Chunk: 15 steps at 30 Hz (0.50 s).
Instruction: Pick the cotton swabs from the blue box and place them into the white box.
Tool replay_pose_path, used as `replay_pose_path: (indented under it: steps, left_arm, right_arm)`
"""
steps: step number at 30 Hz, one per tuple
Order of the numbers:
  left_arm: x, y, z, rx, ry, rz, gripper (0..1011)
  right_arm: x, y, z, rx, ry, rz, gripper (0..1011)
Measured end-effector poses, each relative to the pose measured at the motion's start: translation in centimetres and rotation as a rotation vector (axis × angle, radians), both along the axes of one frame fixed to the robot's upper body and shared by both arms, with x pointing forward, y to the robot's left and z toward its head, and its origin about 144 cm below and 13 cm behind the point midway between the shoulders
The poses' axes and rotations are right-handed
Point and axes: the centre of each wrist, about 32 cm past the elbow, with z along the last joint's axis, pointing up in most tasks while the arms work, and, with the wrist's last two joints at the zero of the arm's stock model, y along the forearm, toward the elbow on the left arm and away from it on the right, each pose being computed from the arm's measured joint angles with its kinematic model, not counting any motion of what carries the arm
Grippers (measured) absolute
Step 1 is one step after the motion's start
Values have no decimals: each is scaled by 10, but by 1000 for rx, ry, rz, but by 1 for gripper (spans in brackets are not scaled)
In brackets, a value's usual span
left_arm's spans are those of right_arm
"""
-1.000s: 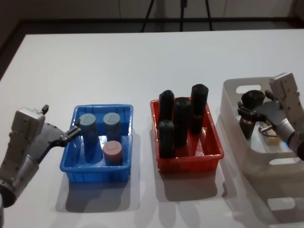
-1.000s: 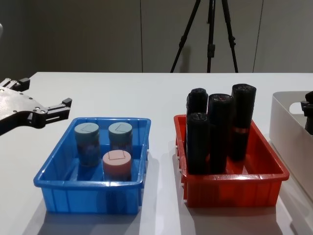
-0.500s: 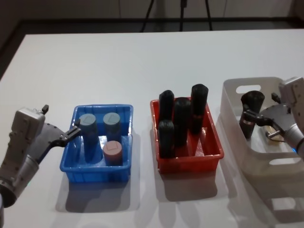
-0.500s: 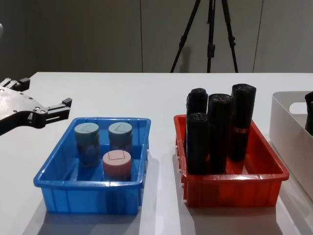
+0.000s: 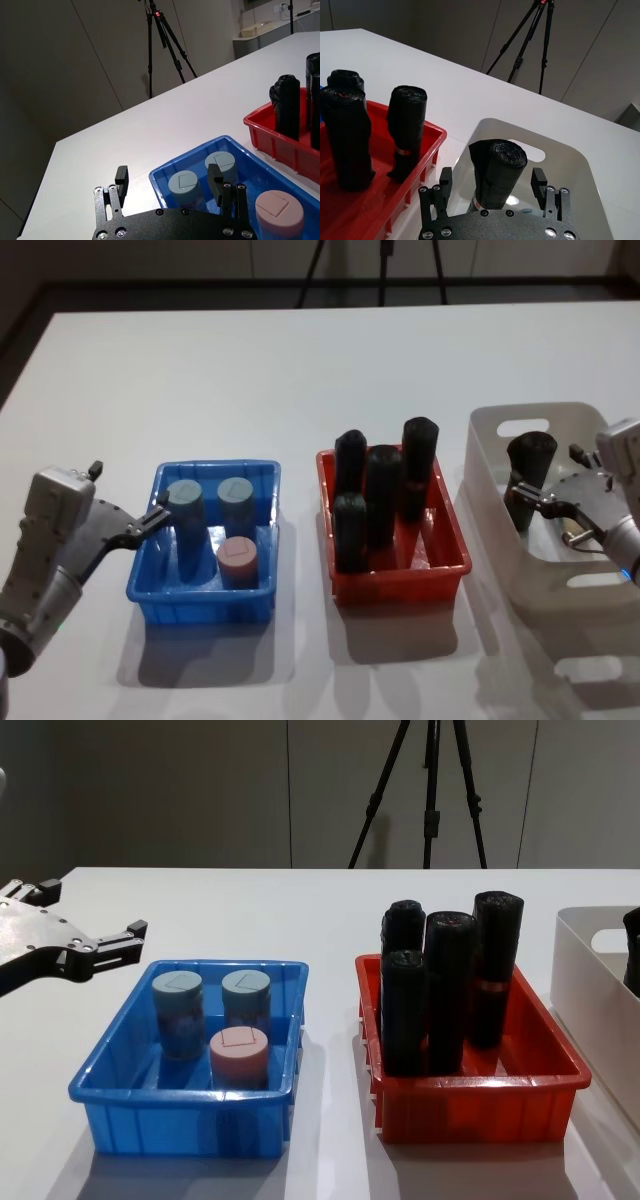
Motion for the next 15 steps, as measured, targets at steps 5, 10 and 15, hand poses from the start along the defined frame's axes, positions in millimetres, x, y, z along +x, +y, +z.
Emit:
replay_pose_path:
  steps: [5,10,15]
  left_arm:
    - [0,0,0,0,0,0,1001]
    - [0,0,0,0,0,0,1001]
    - [0,0,0,0,0,0,1001]
  right_arm:
    - [-4,0,-1,5,-1,26,1001]
    - [-7,-1,-2,11,-3,52,1001]
    - [-7,-1,-2,11,-4,50,1001]
